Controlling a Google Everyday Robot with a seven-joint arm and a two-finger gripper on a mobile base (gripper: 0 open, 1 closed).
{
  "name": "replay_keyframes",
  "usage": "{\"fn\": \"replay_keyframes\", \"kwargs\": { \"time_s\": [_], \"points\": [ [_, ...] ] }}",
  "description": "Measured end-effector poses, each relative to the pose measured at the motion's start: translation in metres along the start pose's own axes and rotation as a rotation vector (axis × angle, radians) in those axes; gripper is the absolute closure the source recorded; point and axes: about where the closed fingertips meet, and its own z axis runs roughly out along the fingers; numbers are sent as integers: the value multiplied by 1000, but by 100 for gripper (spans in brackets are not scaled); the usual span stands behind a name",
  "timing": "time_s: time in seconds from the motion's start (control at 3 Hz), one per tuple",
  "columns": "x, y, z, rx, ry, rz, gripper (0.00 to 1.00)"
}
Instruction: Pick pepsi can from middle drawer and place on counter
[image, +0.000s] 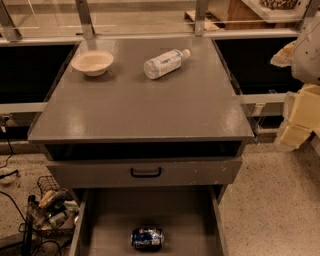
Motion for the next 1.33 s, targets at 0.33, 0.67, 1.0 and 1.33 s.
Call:
{"fn": "replay_keyframes", "kwargs": {
  "time_s": [0.33, 0.67, 1.0, 1.33],
  "points": [
    [0, 0, 0, 0, 0, 0, 0],
    [4, 12, 15, -6, -7, 16, 0],
    [23, 40, 62, -55, -17, 59, 0],
    [36, 57, 93, -97, -18, 83, 0]
  ]
}}
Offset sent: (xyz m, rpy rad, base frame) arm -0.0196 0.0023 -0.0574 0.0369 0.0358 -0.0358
